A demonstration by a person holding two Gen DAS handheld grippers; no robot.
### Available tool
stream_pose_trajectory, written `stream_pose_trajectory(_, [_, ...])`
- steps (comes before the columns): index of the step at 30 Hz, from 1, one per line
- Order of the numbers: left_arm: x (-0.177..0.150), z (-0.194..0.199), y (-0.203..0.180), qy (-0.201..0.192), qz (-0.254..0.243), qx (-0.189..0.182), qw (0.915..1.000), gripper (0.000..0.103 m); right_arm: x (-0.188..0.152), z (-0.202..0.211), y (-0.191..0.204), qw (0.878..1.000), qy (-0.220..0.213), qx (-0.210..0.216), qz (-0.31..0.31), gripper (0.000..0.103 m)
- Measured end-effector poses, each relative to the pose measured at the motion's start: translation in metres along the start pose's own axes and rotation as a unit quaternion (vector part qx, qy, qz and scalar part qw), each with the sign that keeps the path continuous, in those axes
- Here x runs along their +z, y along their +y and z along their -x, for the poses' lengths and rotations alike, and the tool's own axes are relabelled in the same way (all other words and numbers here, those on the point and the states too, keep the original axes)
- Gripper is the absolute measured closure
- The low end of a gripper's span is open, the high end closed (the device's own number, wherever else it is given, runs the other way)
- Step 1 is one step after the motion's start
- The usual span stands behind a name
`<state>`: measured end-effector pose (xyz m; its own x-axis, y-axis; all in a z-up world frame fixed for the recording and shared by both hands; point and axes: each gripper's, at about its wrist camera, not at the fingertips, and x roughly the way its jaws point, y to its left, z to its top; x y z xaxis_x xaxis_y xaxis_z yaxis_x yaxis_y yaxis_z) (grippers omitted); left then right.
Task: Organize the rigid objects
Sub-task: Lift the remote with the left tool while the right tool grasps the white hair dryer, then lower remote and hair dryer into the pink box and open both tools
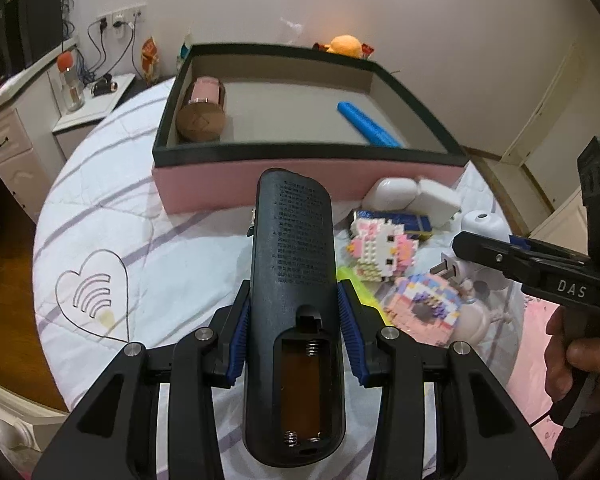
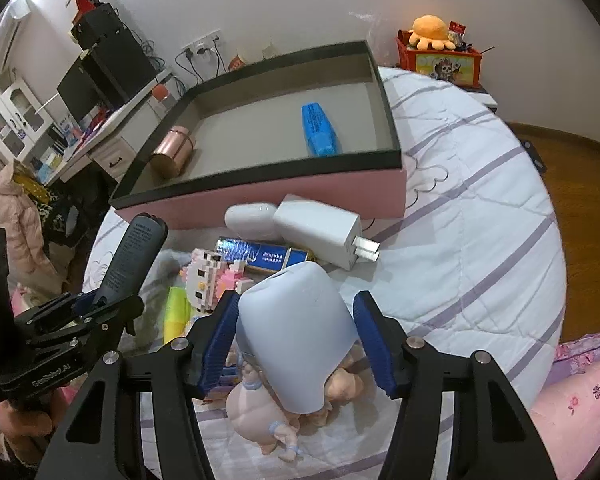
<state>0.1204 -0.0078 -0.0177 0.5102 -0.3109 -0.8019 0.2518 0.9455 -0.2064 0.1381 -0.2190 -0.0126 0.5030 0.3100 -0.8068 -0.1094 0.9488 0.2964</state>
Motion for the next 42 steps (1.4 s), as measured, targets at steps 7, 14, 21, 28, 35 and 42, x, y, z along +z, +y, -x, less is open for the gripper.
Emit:
stream_pose_trajectory(7, [0.007,0.012,-0.001,-0.015,-0.003,0.001,0.9999,0.062,0.005,0.011,0.002,1.0,-0.016,0.009,0.0,0.043])
stream_pose_trajectory(14, [0.027,0.027,-0.004,-0.03,-0.003,0.0,0.9995,0.062,0.016,0.026,0.015,0.999,-0.035,0.016,0.017,0.043])
stream_pose_trajectory(21, [0.067,0.039,-0.01,-0.056,-0.011,0.011,0.9983,0.062,0.059,0.04,0.035,0.996,-0.067,0.016,0.048,0.043])
stream_pose_trajectory(28, [0.122,0.015,-0.007,-0.072,-0.016,0.027,0.9969,0.062,0.109,0.02,0.04,0.995,-0.075,0.012,0.058,0.043])
stream_pose_trajectory(35, [0.163,-0.037,0.0,-0.055,-0.014,0.045,0.9973,0.062,0.142,-0.034,0.024,0.998,-0.042,-0.006,0.041,0.043])
stream_pose_trajectory(42, [0.17,-0.082,0.0,-0.017,-0.013,0.049,0.9986,0.062,0.153,-0.076,0.013,0.999,0.003,-0.021,0.034,0.043])
